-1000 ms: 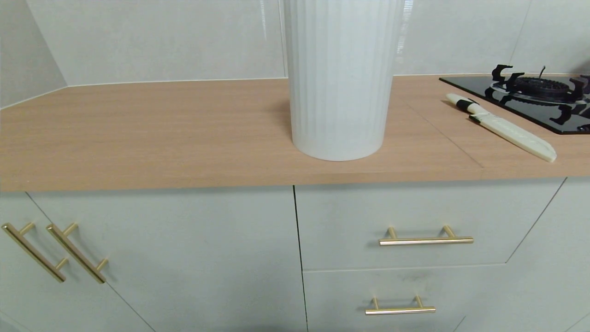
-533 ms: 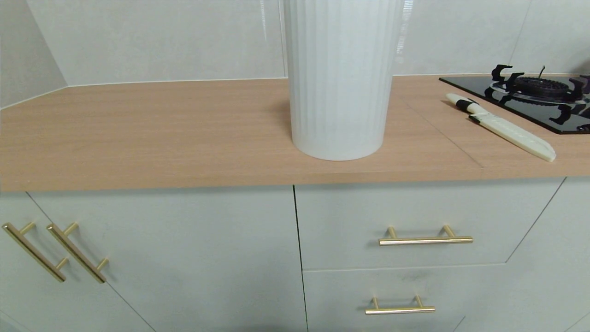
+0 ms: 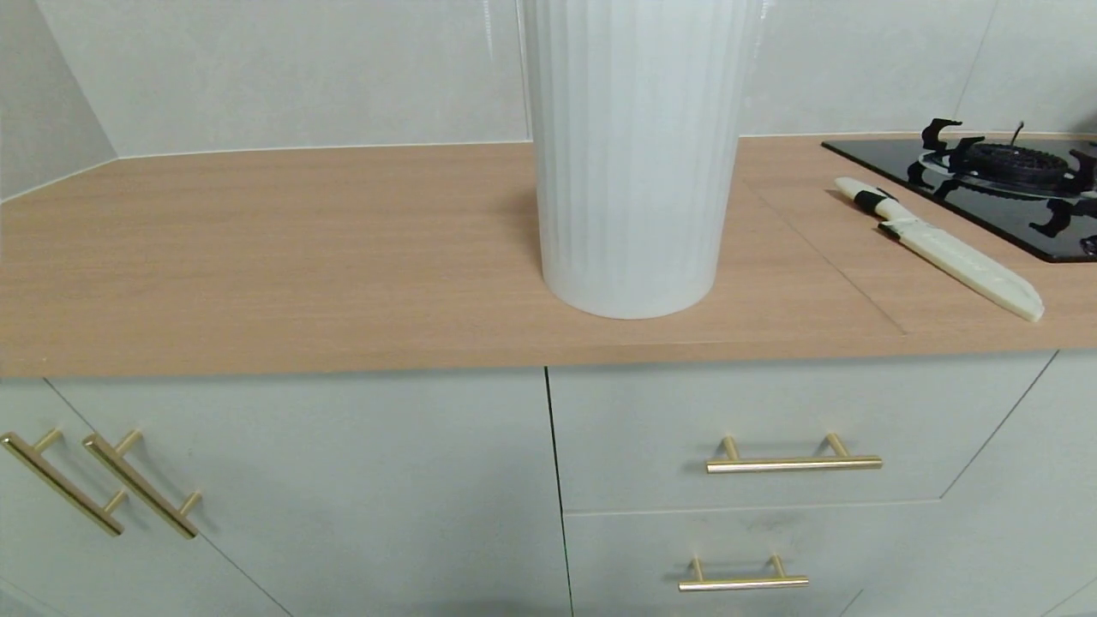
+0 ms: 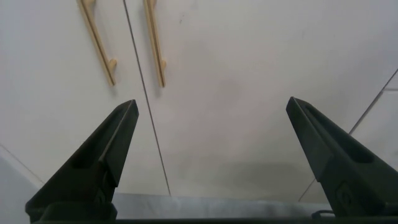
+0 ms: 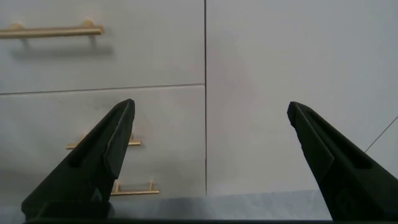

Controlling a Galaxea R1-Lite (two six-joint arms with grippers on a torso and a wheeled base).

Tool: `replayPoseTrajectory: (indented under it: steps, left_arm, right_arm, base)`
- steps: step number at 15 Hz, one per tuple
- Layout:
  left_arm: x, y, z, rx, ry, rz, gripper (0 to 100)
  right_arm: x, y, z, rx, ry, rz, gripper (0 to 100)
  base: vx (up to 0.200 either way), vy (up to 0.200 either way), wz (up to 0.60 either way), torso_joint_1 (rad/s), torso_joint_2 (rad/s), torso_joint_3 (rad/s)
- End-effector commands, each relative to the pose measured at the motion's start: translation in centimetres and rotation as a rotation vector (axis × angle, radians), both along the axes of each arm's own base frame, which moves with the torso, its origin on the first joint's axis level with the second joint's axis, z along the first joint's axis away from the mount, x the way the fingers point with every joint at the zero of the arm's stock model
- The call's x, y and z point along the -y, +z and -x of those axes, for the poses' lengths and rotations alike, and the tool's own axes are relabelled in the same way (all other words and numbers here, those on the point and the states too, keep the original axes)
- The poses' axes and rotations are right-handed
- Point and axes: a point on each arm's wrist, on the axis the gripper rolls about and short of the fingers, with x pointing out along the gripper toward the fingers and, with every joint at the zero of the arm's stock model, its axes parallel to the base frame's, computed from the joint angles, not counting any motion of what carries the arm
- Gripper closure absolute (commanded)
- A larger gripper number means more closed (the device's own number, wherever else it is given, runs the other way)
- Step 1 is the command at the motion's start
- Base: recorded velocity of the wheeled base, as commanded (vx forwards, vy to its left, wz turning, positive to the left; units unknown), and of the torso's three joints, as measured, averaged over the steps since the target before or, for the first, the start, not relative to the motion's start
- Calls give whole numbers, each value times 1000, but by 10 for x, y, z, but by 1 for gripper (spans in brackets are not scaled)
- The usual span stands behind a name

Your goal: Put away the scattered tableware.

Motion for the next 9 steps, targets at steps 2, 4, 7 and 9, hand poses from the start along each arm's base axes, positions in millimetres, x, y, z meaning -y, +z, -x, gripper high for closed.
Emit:
replayPoseTrajectory:
  steps: [2,4,7,9]
  left_arm:
    - [0,0,0,0,1,0,0]
    - [0,1,0,1,2,0,0]
    - [0,1,0,1,1,0,0]
    - [0,1,0,1,1,0,0]
  right_arm:
    - [0,0,0,-1,1,0,0]
    - [0,0,0,-1,-1,0,0]
    - [0,0,0,-1,-1,0,0]
    - [0,0,0,-1,-1,0,0]
  base:
    - [0,0,0,127,-515,-320]
    - [0,0,0,129,-517,-308]
    - [0,0,0,160,-469,-302]
    - [0,0,0,176,-466,-290]
